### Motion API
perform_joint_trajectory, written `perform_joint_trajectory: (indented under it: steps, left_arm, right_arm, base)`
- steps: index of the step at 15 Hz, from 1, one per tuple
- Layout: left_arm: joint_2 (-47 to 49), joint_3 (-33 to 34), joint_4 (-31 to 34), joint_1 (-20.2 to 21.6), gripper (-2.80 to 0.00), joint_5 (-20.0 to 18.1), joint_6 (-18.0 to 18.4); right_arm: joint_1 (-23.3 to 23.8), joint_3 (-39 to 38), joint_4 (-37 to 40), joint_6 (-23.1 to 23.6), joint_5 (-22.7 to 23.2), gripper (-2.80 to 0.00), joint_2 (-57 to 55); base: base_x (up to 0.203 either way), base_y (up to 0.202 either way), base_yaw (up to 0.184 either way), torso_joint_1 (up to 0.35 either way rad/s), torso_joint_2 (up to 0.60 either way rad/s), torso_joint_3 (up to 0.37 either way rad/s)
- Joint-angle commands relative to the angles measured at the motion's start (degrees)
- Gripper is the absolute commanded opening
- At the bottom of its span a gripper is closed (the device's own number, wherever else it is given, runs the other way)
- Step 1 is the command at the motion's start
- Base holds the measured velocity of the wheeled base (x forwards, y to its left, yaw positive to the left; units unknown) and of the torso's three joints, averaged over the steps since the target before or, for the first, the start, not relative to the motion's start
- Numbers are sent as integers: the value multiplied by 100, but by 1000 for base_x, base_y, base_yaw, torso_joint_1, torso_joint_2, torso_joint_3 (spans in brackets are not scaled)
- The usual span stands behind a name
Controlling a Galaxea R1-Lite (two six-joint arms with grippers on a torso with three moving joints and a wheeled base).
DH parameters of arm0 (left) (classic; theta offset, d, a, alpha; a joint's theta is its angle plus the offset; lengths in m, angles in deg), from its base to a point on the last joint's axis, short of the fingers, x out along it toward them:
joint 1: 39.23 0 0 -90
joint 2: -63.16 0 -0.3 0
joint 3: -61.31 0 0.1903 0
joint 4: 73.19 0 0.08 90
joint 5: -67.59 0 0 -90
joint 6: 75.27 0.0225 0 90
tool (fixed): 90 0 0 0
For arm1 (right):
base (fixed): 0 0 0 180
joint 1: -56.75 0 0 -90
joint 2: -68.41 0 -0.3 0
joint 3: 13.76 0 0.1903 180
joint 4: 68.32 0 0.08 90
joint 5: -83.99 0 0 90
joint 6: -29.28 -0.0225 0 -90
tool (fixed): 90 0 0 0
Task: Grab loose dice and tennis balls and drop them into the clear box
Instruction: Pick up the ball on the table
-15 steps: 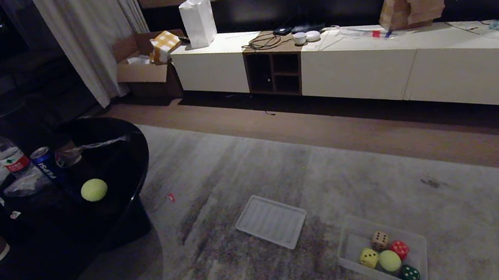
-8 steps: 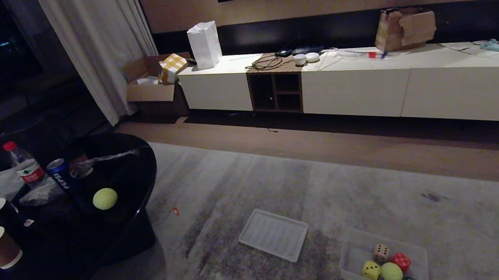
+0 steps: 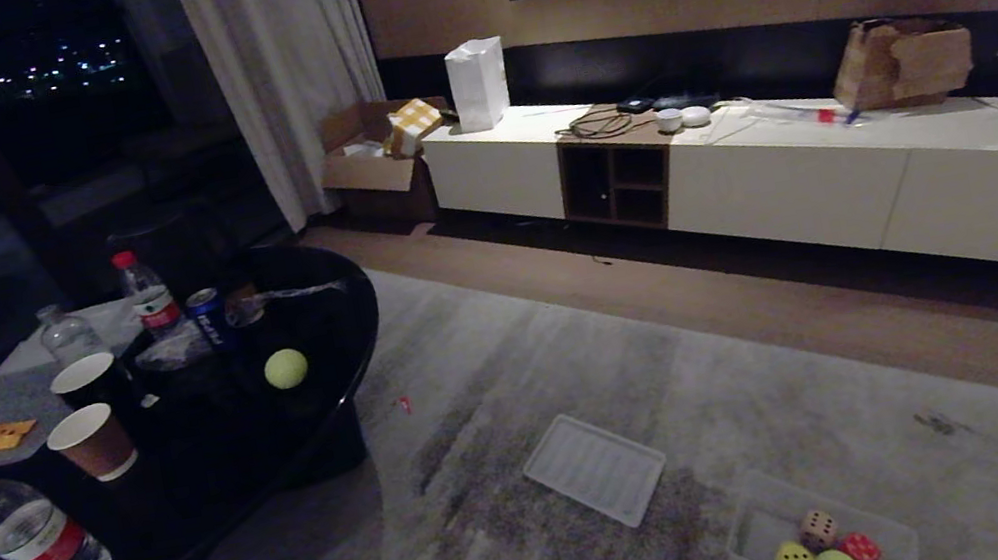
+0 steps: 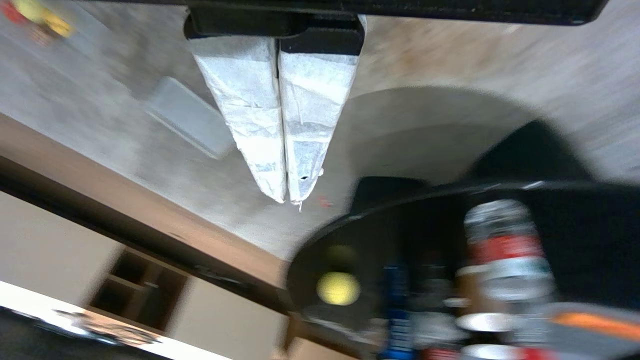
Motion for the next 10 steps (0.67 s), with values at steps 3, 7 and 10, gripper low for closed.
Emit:
perform_joint_trajectory:
  steps: [3, 7, 10]
  left_arm:
    - [6, 9, -1, -2, -280, 2, -21]
    - [6, 9, -1, 0, -280, 2, -21]
    - [-2, 9, -1, 0, -280, 2, -21]
  right_arm:
    - [-7, -44, -2, -19, -2, -280, -9]
    - [-7, -44, -3, -10, -2, -280, -9]
    - [-7, -44, -3, -10, -2, -280, -9]
  base:
    - [1, -6, 147, 11, -2, 2]
    - [-1, -3, 22, 1, 1, 1]
    - [0, 0, 0, 0, 0, 0]
